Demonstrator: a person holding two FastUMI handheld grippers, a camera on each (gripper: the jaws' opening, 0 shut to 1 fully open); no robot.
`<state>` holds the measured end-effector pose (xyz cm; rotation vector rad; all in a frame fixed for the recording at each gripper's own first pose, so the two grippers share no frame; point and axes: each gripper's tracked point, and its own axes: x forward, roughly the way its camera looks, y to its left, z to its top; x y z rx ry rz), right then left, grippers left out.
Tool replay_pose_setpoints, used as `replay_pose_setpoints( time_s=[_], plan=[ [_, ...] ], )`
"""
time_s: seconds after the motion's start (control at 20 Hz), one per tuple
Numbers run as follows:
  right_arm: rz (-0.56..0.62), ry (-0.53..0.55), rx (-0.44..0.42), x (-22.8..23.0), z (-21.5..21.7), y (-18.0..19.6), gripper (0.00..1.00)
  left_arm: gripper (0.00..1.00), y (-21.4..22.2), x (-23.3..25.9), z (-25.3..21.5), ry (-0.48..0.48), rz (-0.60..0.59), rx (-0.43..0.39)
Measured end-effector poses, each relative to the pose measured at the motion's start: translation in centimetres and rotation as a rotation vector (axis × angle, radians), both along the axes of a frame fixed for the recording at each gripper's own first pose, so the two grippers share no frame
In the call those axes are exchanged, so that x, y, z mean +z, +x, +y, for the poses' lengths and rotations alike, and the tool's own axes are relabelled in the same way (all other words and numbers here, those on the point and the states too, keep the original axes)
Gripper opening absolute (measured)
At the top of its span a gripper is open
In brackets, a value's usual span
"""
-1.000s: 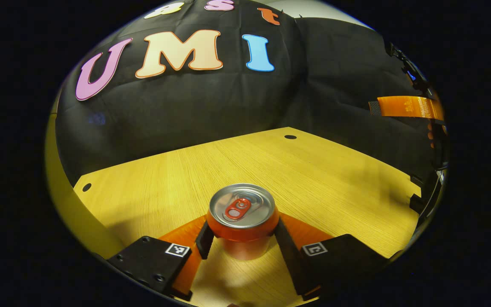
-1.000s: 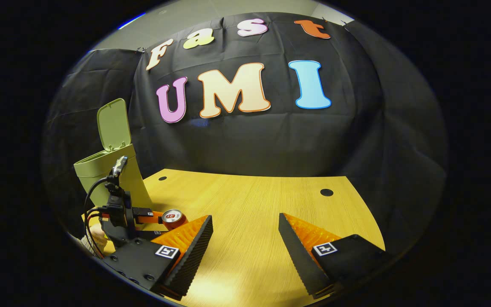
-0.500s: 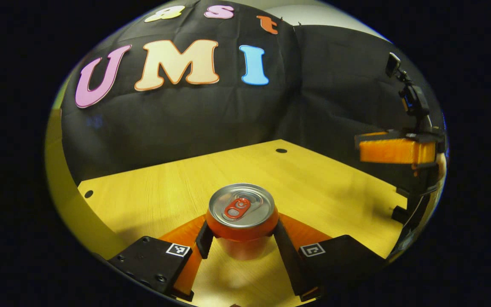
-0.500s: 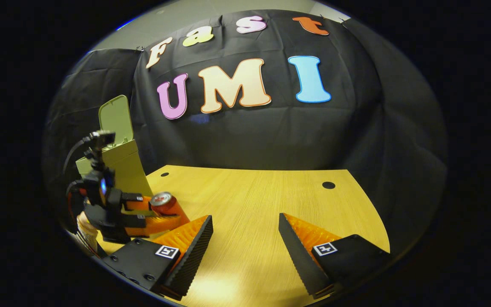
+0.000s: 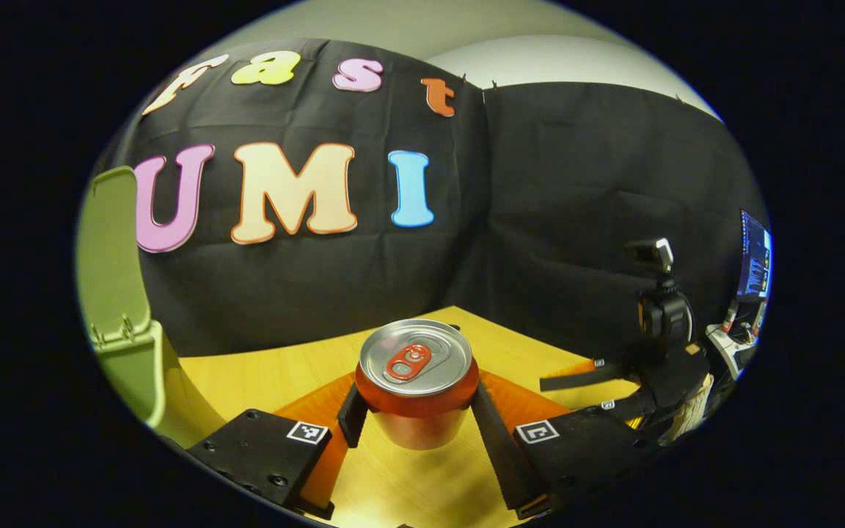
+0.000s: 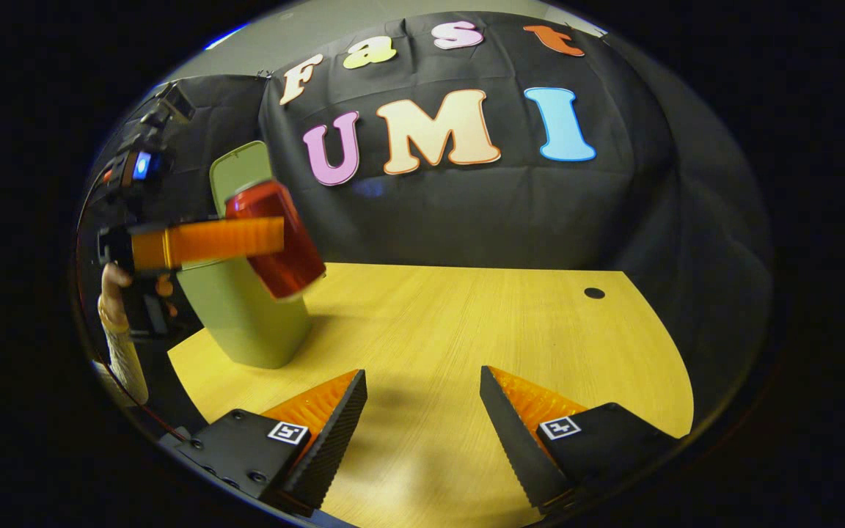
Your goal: Press the lid of the desktop garbage bin to open it, pick up the crumpled paper on the desktop and throw it into the bin, then pick up the pop can on the desktop and drop it into the bin, and finally close the garbage bin lid.
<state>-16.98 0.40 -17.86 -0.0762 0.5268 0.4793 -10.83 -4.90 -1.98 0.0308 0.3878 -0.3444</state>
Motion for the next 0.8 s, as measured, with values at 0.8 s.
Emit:
replay_pose_setpoints(
  time_s=[0.8],
  plan=[
    [0.042, 0.033, 0.018, -1.5, 2.3, -1.2, 0.99, 0.77, -4.5, 11.7, 23.0, 0.199, -0.155, 0.426]
  ],
)
